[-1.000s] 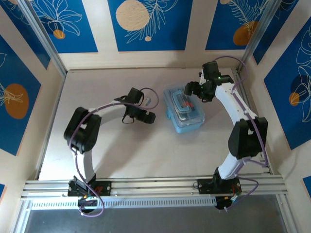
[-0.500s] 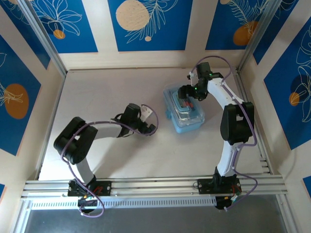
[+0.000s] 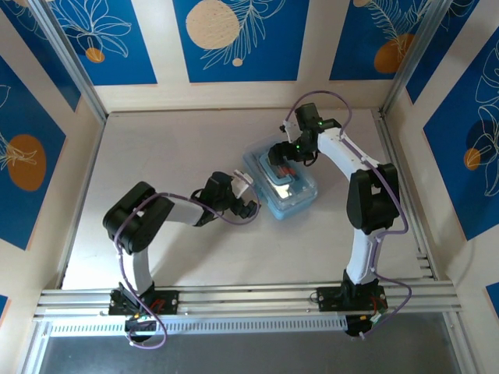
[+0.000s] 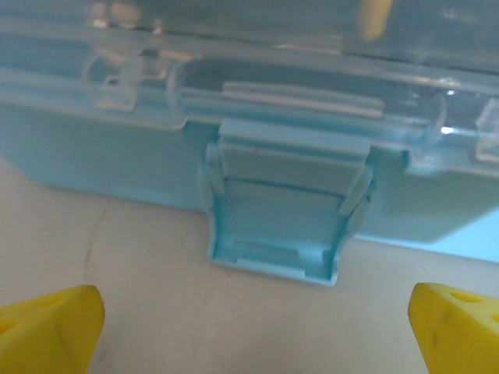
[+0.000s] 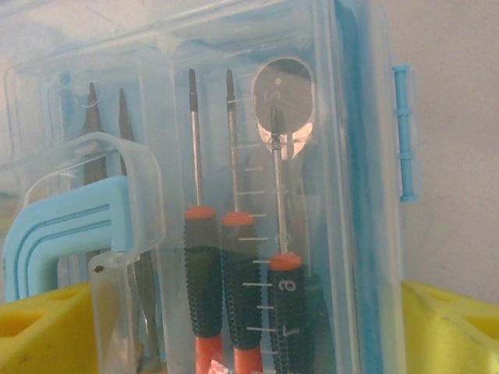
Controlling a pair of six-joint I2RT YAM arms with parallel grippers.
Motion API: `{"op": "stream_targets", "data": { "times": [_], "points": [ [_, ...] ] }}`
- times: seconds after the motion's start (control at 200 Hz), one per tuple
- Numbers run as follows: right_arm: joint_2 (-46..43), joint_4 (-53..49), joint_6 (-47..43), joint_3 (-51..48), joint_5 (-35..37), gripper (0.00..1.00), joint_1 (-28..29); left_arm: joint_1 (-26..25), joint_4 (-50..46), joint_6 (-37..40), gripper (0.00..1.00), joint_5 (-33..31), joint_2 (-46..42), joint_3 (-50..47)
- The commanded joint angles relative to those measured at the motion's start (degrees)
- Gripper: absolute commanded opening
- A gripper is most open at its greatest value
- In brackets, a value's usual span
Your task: Pack the tool kit
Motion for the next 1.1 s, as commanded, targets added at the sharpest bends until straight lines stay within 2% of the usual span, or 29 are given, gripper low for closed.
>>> {"op": "stream_targets", "data": {
  "times": [0.0, 0.14, 0.355, 0.715, 1.096],
  "points": [
    [2.63, -4.77, -0.09, -1.92, -3.04, 0.89, 1.24, -1.26, 3.85, -0.66, 1.00, -0.37, 1.93, -0.48],
    [2.80, -5.44, -0.11, -1.15, -2.69, 0.89, 1.11, -1.55, 3.26, -0.50, 1.00, -3.76, 3.61, 0.52],
    [2.71, -5.93, -0.07, -0.76, -2.69, 0.89, 1.08, -1.52, -2.78, -1.23, 1.00, -14.99, 5.43, 4.54],
    [2.27, -6.35, -0.16, -1.15, -2.86, 0.89, 0.65, -1.13, -6.37, -4.05, 1.00, -21.67, 4.79, 5.59],
    [1.71, -5.99, 0.11, -2.29, -3.39, 0.89, 0.14, -0.88, -7.92, -2.64, 1.00, -22.72, -1.38, 2.87]
  ]
}}
